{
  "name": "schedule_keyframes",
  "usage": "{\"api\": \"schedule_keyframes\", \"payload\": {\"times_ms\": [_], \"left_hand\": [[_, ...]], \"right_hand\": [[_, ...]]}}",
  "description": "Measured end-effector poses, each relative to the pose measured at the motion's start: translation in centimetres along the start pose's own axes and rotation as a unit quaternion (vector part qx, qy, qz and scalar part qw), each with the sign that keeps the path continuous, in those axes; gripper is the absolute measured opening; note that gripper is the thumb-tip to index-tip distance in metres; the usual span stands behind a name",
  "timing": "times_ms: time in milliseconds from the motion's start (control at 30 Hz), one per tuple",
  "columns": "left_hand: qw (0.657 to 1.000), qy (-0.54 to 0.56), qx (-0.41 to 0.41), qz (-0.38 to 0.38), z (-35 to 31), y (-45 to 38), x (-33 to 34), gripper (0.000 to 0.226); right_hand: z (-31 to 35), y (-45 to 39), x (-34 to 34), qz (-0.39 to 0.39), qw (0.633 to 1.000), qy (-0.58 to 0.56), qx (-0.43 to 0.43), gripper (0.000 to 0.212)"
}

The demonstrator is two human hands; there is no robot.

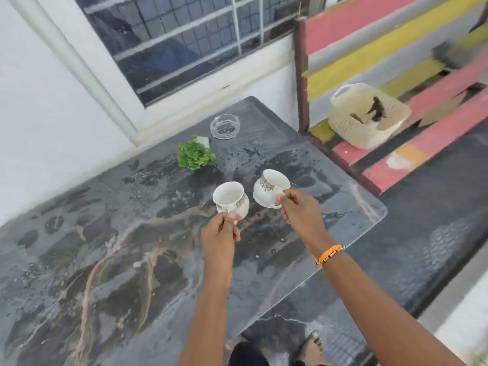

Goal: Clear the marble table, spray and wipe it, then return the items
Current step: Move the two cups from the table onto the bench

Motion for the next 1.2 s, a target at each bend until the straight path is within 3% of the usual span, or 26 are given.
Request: {"api": "schedule_keyframes", "payload": {"times_ms": [300,633,767,1000,1200], "left_hand": [[0.990,-0.018,0.008,0.142,-2.1,1.0,17.7,0.032],[0.958,-0.085,0.001,0.272,-3.0,-3.4,33.4,0.031],[0.942,-0.146,0.002,0.302,-2.0,-5.7,38.5,0.028],[0.932,-0.166,-0.089,0.310,3.0,-8.6,47.4,0.026],[0.926,-0.214,-0.135,0.279,7.7,-10.1,55.3,0.027]], "right_hand": [[-4.9,-4.3,-16.6,-0.120,0.992,-0.025,0.037,0.028],[-7.7,-12.5,-27.9,-0.191,0.977,-0.011,0.095,0.029],[-9.4,-16.8,-31.1,-0.178,0.976,0.006,0.128,0.027],[-14.5,-26.4,-35.8,-0.115,0.975,0.063,0.179,0.027],[-19.3,-35.1,-38.5,-0.058,0.962,0.150,0.219,0.030]]}}
Point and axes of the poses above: each hand's wrist, its own y-axis away from the middle knuckle, its own x-axis out of the palm, z = x × y, the point moved 4 cm from there along -y, towards the middle knuckle, and after that the axes turned 10 degrees about x, right-handed, at the moved point
